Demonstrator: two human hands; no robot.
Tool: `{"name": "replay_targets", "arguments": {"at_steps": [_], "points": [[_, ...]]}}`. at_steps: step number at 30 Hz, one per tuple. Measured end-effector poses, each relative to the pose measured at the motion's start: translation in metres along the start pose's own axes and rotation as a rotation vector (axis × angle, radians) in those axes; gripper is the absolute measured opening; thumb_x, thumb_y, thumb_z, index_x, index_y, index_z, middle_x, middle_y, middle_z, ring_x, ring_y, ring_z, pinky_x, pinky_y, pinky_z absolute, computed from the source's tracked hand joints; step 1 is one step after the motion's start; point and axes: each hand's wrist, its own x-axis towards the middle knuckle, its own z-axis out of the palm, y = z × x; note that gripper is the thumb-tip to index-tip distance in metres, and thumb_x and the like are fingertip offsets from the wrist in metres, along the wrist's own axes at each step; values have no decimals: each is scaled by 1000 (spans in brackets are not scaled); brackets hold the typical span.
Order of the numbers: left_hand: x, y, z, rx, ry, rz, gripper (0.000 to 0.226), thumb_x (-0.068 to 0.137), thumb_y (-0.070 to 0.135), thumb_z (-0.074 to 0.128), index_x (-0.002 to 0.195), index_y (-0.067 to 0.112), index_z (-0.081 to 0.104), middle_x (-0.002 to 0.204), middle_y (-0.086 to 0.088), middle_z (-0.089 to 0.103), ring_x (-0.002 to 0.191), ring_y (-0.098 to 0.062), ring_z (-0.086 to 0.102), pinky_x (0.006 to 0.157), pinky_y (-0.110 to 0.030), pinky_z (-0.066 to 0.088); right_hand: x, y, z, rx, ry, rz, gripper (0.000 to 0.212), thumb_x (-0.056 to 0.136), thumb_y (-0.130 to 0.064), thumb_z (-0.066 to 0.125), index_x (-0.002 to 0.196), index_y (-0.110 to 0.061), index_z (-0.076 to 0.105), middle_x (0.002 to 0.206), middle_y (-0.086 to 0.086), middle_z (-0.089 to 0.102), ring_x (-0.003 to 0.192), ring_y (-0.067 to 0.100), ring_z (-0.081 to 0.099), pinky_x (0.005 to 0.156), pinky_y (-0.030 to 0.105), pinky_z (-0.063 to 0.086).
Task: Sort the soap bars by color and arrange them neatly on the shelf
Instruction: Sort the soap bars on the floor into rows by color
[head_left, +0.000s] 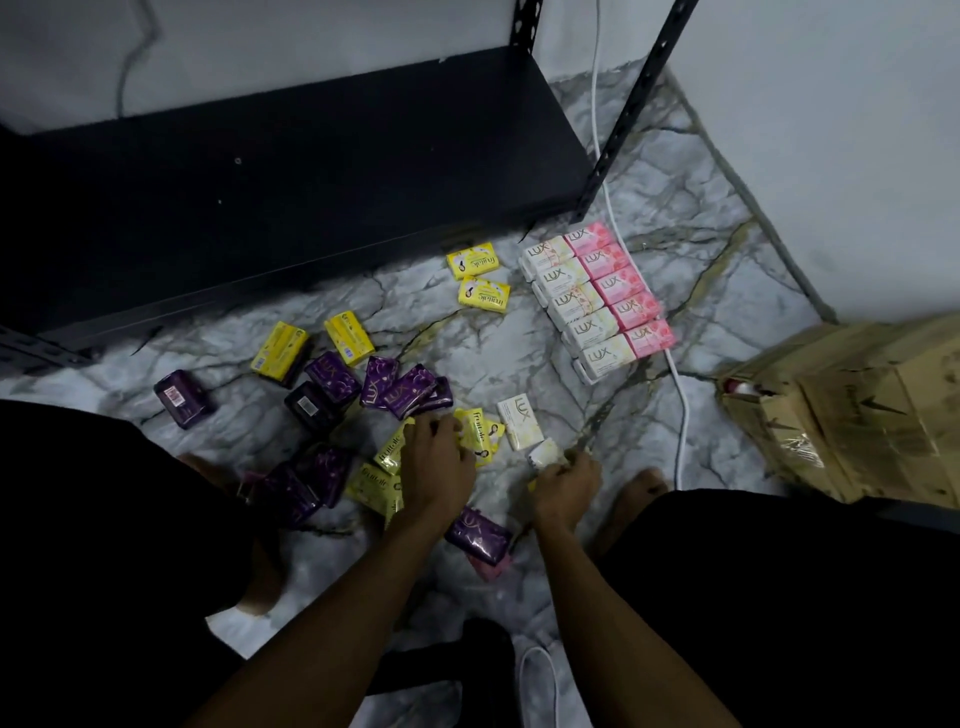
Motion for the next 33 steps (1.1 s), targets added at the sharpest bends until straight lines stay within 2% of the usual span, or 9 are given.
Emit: {"name": "replay_targets", "arguments": {"at_steps": [5,10,15,18,20,22,24,29,33], "points": [[11,25,12,62,-61,138,29,84,16,67,113,15,61,122,-7,55,117,-29,47,99,-40,42,10,25,-18,-232,-95,119,35,77,-8,69,110,-1,65,111,28,57,108,45,51,94,44,37],[43,39,28,129,-230,323,38,85,19,65,123,17,57,130,-7,51,120,-30,44,95,-43,42,7,27,-10,-86,-307,163,55,81,-11,74,131,-7,53,123,17,42,103,36,55,87,28,41],[87,54,43,328,-448,404,63,92,22,62,149,23,35,158,-14,22,141,-35,27,111,-45,31,5,28,-5,-72,-357,207,54,75,-22,84,116,-6,55,118,12,42,100,29,50,87,30,40],[104,57,56,339,-559,374,66,96,19,58,154,28,28,158,-18,23,139,-38,31,108,-45,33,9,28,-3,-14,-358,244,49,67,-24,88,96,-10,51,96,4,54,83,20,51,64,25,39],[109,51,63,337,-562,349,67,94,15,60,153,28,32,145,-18,36,131,-38,39,102,-41,37,14,26,-4,99,-372,310,47,69,-18,88,92,-11,47,79,-3,53,68,13,50,52,18,33],[111,44,65,331,-507,305,68,90,18,67,151,27,37,136,-18,39,125,-37,41,99,-39,39,20,25,-6,184,-391,335,44,68,-14,89,92,-10,52,79,-4,58,67,12,55,57,22,43],[113,38,64,307,-479,237,68,87,24,73,148,25,42,134,-18,37,124,-38,40,101,-40,41,25,26,-5,305,-446,366,39,71,-10,87,100,-4,61,87,6,69,76,21,65,66,34,53],[115,34,43,135,-373,102,40,85,26,77,121,16,64,127,-17,38,113,-38,47,98,-39,45,42,13,-10,790,-666,728,25,89,-8,68,113,-5,61,104,16,70,90,28,64,69,34,52],[105,38,22,-129,-288,4,25,85,22,79,101,15,62,113,-13,49,94,-28,54,73,-27,40,49,-1,-9,954,-688,780,17,94,-5,61,109,-6,54,115,22,69,110,38,65,88,43,56]]}}
